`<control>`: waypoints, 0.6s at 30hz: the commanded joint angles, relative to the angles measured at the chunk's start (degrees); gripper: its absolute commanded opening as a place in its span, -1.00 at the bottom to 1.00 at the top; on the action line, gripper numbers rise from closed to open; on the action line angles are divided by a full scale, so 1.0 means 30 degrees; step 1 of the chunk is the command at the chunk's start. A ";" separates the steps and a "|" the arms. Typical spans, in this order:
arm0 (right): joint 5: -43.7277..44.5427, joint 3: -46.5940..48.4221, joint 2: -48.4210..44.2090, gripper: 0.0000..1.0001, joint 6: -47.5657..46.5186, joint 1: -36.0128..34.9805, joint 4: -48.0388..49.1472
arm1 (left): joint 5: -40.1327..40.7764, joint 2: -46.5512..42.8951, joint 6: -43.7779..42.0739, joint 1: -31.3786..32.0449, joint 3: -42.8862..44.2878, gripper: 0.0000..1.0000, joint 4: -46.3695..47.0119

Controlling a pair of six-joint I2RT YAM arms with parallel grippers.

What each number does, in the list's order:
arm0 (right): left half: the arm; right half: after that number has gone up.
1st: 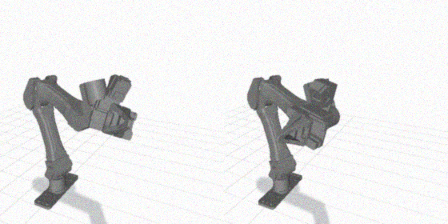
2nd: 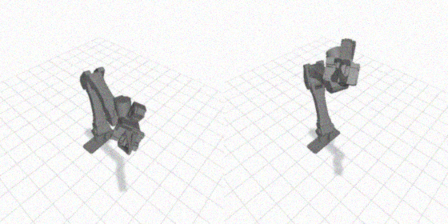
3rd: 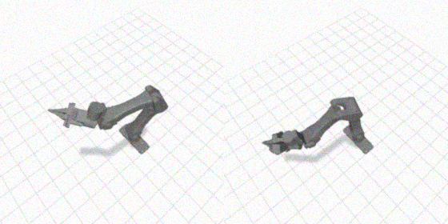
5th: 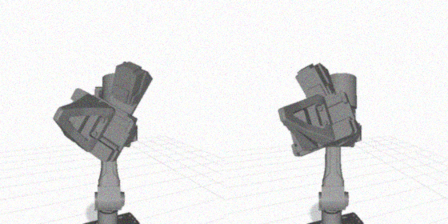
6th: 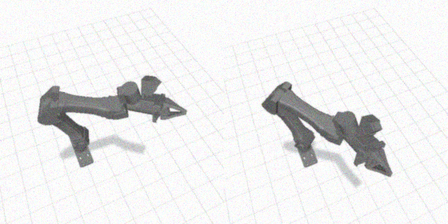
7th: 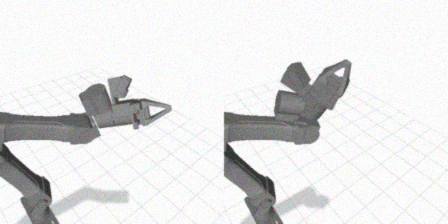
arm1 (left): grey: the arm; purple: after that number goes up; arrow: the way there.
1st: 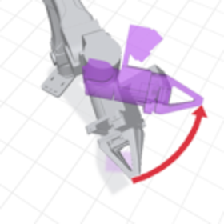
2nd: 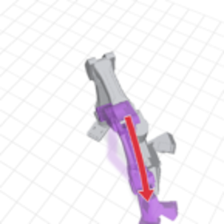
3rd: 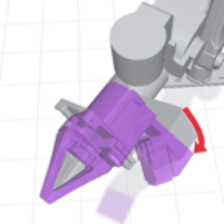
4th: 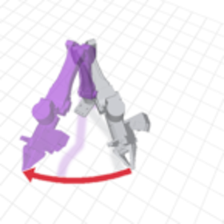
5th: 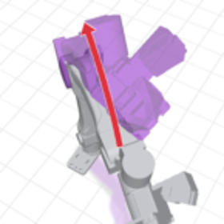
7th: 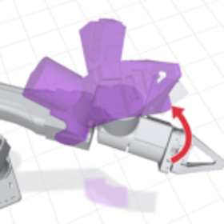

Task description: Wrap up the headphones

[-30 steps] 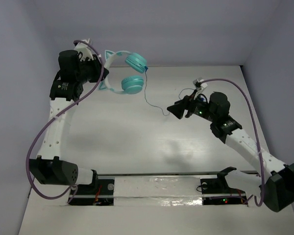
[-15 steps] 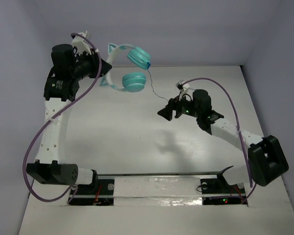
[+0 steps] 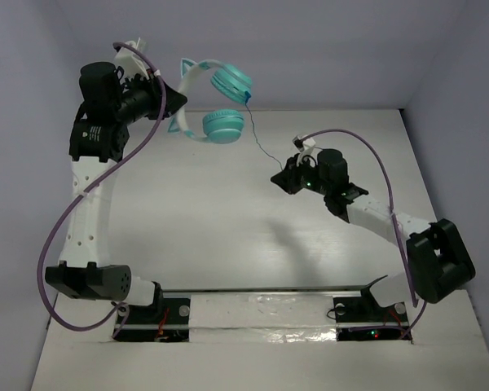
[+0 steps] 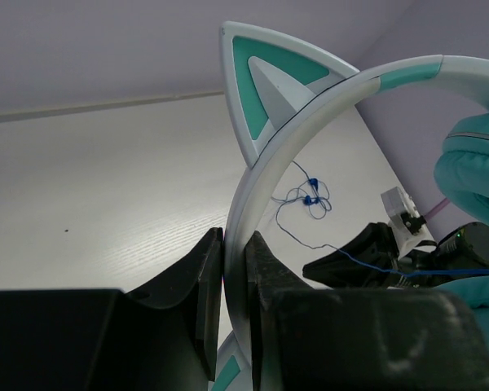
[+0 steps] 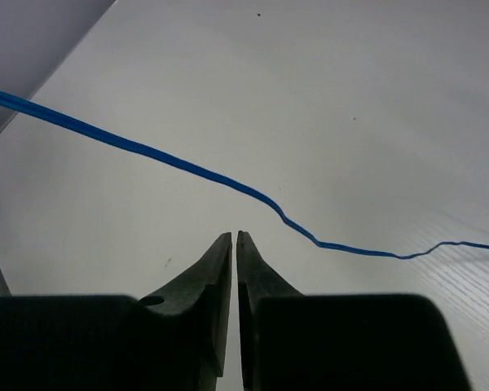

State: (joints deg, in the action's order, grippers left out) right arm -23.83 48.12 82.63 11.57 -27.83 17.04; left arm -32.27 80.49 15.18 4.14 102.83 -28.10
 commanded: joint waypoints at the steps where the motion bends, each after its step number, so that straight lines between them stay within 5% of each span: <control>1: -0.0114 -0.0247 -0.1233 -0.78 0.0184 -0.0067 0.1498 | -0.0200 -0.0053 0.1062 0.0026 0.1494 -1.00 0.1572; 5: 0.2080 -0.0863 -0.2054 -0.78 0.0332 -0.0067 0.1734 | -0.0316 0.0123 0.1531 0.0026 0.2344 -1.00 0.1778; 13: 0.4663 -0.0249 -0.1558 0.02 -0.0371 -0.0067 0.0502 | 0.0035 0.0767 0.1473 0.0026 0.5475 -1.00 0.0285; 18: 0.5629 0.0045 -0.0620 0.14 -0.0518 -0.0067 0.0413 | -0.0346 0.0447 0.1708 0.0026 0.5393 -1.00 0.0459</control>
State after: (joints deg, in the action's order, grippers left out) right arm -10.79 46.15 79.57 11.22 -27.83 17.45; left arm -31.97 83.64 17.72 4.14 116.86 -29.82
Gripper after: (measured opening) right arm 0.570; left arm 0.102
